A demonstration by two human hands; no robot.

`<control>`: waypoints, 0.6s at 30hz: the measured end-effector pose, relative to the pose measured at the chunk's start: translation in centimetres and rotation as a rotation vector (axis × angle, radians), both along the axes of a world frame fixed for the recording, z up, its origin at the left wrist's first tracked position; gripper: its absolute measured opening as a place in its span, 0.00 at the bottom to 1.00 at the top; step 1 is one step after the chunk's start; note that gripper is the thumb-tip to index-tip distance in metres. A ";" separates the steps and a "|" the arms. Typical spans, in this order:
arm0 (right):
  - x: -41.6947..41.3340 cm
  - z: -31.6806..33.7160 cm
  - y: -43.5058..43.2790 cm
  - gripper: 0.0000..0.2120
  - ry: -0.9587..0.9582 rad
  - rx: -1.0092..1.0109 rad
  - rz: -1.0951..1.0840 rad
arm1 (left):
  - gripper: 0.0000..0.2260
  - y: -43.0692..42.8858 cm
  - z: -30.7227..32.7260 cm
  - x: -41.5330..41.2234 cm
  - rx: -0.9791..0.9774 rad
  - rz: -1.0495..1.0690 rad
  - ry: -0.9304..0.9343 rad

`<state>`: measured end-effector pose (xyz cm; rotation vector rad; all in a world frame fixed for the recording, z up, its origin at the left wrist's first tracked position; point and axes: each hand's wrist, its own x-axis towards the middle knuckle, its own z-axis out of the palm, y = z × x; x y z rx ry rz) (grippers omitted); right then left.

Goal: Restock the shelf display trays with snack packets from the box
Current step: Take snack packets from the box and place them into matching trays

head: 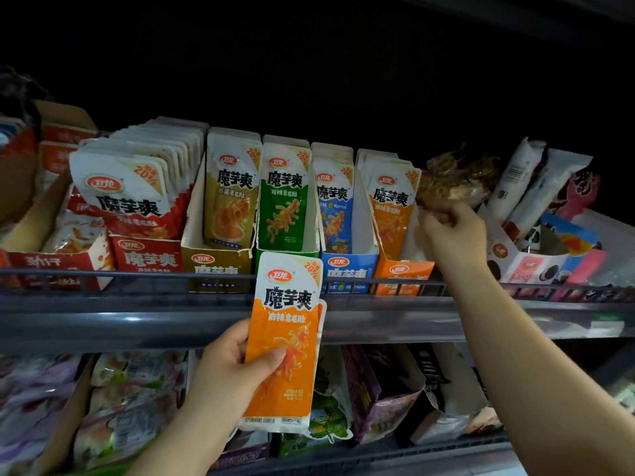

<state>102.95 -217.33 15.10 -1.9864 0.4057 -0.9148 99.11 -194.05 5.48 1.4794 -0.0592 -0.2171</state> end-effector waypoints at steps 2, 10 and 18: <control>-2.3 -1.2 1.6 0.10 -0.026 0.002 0.076 | 0.10 0.0 0.1 0.0 0.010 -0.006 -0.003; -8.8 -8.5 7.0 0.15 0.122 0.058 0.378 | 0.09 -0.6 -0.2 -0.9 0.046 -0.073 -0.001; -8.6 -9.3 7.0 0.12 0.256 0.258 0.443 | 0.11 -1.1 -0.5 -1.6 0.183 -0.167 0.030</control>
